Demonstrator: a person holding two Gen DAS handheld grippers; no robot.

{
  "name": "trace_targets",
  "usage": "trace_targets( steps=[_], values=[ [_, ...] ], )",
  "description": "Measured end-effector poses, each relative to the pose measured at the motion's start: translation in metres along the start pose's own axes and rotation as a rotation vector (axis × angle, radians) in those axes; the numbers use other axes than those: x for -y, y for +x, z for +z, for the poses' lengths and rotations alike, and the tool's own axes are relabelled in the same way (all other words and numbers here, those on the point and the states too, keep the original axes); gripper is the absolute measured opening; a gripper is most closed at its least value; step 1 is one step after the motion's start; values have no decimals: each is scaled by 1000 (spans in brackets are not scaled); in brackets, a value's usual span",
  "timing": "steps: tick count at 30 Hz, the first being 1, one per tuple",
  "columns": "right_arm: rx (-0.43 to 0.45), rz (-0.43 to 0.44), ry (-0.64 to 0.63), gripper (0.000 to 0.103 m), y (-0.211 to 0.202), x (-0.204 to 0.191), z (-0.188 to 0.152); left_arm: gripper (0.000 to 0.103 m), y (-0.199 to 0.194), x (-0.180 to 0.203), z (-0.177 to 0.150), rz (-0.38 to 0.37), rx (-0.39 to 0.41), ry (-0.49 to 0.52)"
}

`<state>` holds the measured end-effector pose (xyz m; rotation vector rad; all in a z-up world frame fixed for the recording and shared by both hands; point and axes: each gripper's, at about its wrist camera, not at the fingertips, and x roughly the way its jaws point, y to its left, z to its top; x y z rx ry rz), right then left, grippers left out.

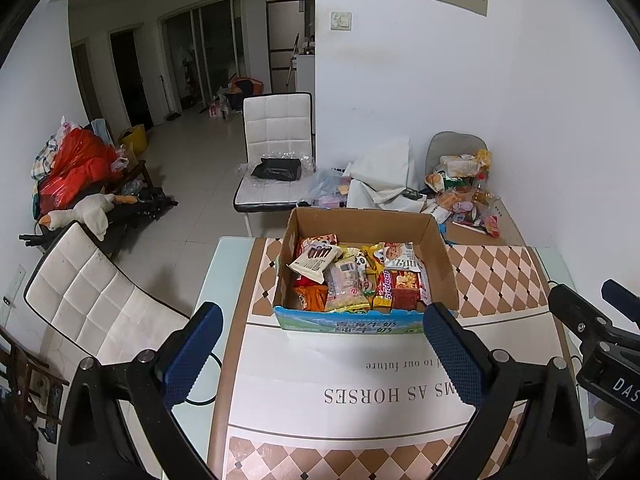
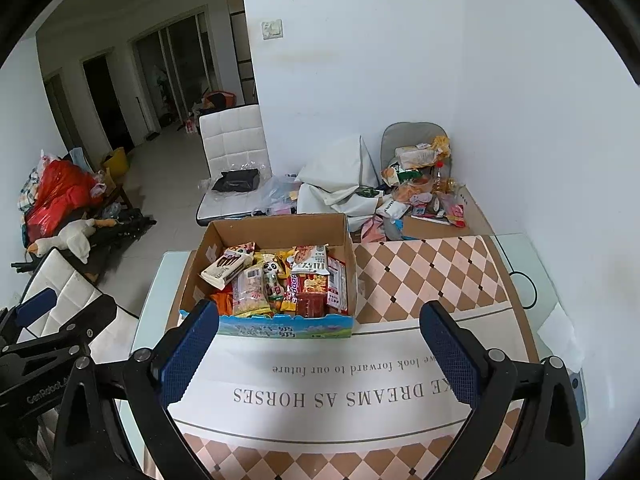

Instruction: Organize snacks

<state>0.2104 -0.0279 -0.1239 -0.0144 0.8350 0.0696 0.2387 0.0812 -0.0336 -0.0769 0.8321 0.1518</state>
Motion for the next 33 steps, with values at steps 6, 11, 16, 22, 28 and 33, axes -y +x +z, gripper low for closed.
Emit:
trace_targets(
  steps=[6,11,16,22,28,33],
  values=[
    [4,-2,1,102,0,0,-1,103,1,0,-1,-3,-1,2],
    [4,-2,3,102,-2,1,-2,103,1,1,-4,-6,-8,3],
    [5,-3,-1,102,-2,2,-1,103,0,0,-4,-7,-3,3],
    [4,-5,2,102,-3,6,-1,103,-1,2,-3,-12,6,8],
    [-2,-9,9,102,-4,13,-2,103,-3,2,-2,-12,1,11],
    [1,-13,7,102,-5,14,-3,103,-4,2,0,-13,5,14]
  ],
)
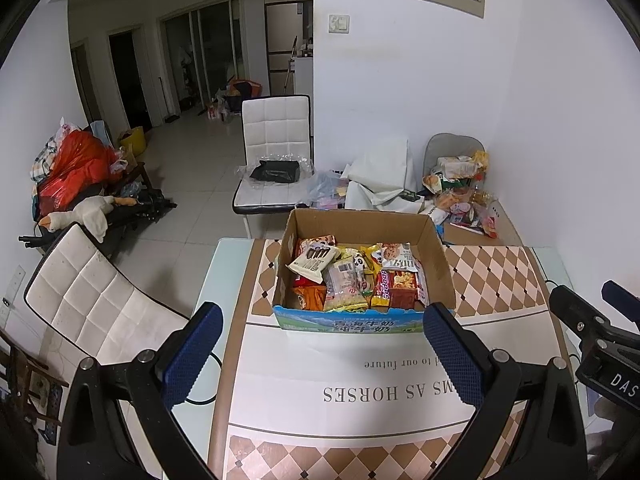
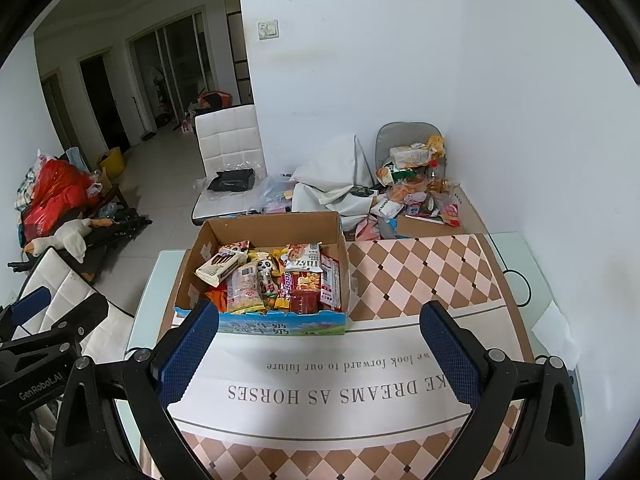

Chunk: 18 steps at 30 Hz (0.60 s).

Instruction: Organize snacks

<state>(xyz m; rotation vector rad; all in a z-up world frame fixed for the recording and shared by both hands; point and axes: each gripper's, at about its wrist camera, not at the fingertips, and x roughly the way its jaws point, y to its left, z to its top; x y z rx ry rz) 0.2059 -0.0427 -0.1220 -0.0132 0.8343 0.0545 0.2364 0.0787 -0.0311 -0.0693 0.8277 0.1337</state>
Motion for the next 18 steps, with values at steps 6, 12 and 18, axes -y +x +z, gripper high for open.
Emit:
trace_targets(
  steps=[6,12,18],
  values=[
    [1,0,-1,102,-1,0,0,103,-1,1,2,-3,3,3],
    [1,-1,-4,102,-2,1,-1,103,-4,5,5,-6,5,9],
    [-2,7,-4,102,-4,6,0,103,-6,7,6,5,11,20]
  ],
)
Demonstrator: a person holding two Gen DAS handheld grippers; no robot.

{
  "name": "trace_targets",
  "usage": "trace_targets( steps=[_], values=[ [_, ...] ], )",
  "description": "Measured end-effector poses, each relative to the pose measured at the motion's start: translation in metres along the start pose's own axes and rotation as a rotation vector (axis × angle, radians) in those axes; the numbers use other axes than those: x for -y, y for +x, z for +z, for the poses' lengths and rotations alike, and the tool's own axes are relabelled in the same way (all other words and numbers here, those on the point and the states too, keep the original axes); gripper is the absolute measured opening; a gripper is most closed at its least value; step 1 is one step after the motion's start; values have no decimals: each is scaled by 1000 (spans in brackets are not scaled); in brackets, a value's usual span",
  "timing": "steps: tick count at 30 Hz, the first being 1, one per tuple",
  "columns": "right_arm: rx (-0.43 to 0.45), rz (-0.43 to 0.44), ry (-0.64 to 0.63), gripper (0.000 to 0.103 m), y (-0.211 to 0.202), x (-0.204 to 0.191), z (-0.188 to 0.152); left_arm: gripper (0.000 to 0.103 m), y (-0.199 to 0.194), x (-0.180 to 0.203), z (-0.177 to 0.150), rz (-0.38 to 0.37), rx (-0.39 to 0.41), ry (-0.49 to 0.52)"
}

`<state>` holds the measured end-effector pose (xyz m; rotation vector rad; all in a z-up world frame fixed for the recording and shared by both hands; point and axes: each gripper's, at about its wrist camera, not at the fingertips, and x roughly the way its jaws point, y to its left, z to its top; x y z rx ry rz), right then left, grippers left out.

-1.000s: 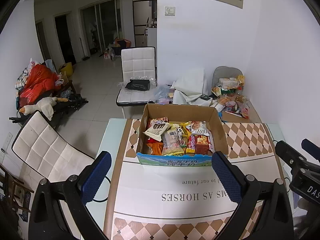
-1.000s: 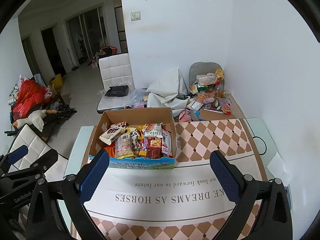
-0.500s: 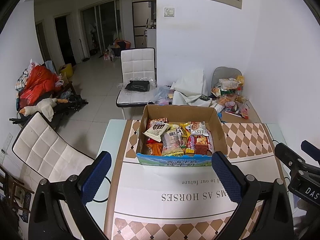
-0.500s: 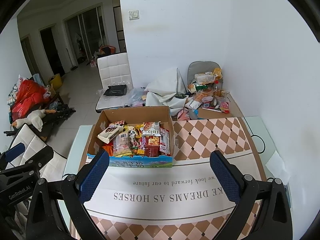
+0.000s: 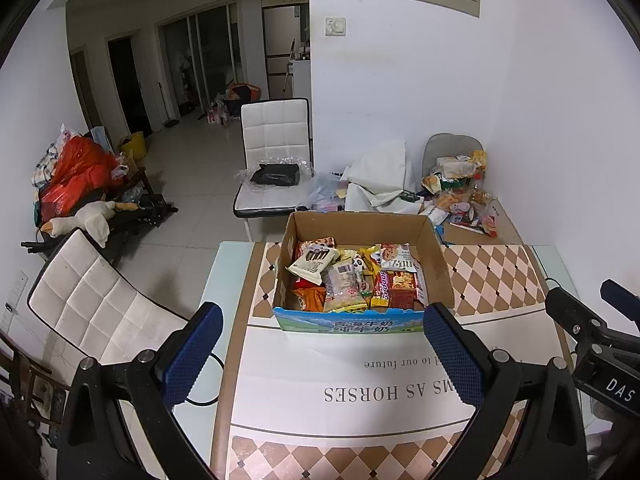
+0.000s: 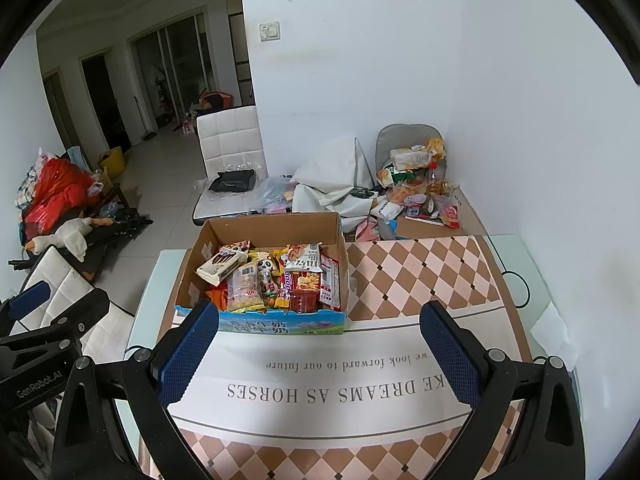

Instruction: Organize snacks

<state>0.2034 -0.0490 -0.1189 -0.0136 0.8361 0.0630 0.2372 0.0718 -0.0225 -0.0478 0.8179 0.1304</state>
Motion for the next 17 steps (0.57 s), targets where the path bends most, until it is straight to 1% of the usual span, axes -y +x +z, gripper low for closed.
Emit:
trace_targets(
  steps=[6,17],
  values=[
    [6,-1,-3,102,0,0,0,103,-3,-2,-1,21,20,3],
    [19,3,-15,102,-3,-1,3,103,-5,-4,0,15,28,-1]
  ],
)
